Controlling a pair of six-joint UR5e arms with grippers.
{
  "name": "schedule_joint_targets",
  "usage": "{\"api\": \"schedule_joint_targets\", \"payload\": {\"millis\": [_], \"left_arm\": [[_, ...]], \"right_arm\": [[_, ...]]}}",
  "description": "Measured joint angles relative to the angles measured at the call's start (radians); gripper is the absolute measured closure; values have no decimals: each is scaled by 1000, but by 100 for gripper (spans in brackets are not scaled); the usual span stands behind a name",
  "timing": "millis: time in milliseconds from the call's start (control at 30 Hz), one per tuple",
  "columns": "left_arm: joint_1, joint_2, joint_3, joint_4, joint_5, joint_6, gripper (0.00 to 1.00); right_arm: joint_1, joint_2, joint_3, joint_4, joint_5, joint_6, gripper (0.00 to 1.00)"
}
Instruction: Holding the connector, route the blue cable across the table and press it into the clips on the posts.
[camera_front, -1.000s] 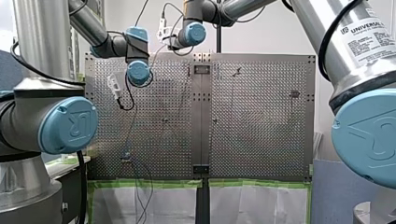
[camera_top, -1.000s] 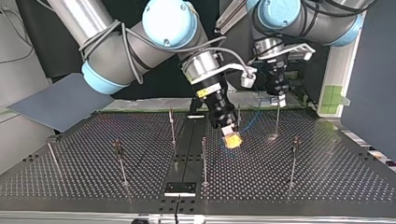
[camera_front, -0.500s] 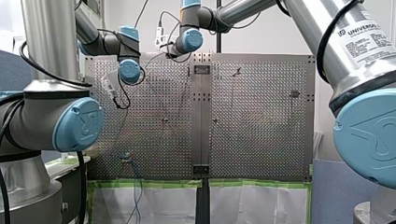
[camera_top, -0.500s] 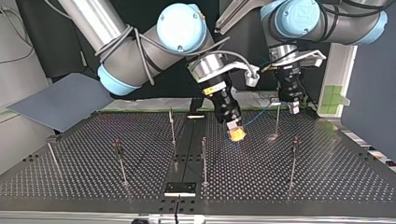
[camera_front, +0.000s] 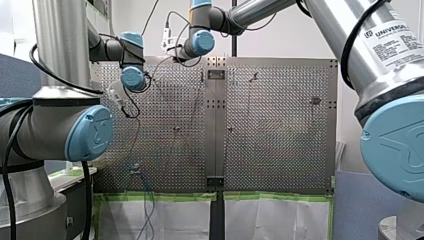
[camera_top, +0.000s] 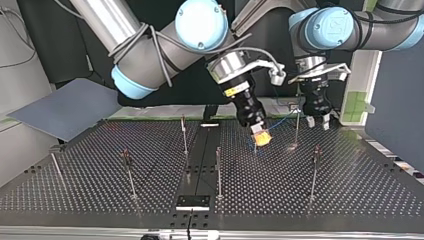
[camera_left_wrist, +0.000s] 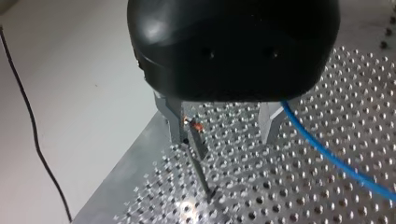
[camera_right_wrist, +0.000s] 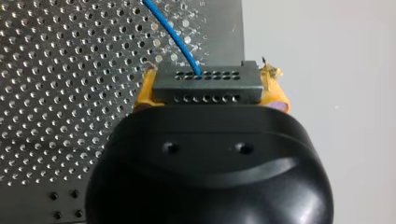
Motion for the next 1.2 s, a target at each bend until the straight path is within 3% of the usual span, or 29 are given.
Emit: {"api": "schedule_joint_targets", "payload": {"millis": [500,833,967,1000,1067,1100,1167,1200], "left_arm": [[-12,89,0,-79,124,-117,18],[-13,51,0,-64,201,-137,18],[-13,45,0,-61,232,-145,35],[-12,46,0,-60,238,-150,35],[-10,47,0,-53,253,-162,53],[-9,48,0,-48,260,-168,53],[-7,49,0,-37,278,-184,75],[-6,49,0,-35,286,-188,75]], "right_arm": [[5,6,-1,-9,12,0,100],[6,9,0,-11,8,0,100],[6,10,-1,-12,8,0,100],[6,11,-1,-12,8,0,100],[6,12,0,-12,8,0,100],[6,12,0,-12,8,0,100],[6,13,0,-12,8,0,100],[6,14,0,-12,8,0,100]]}}
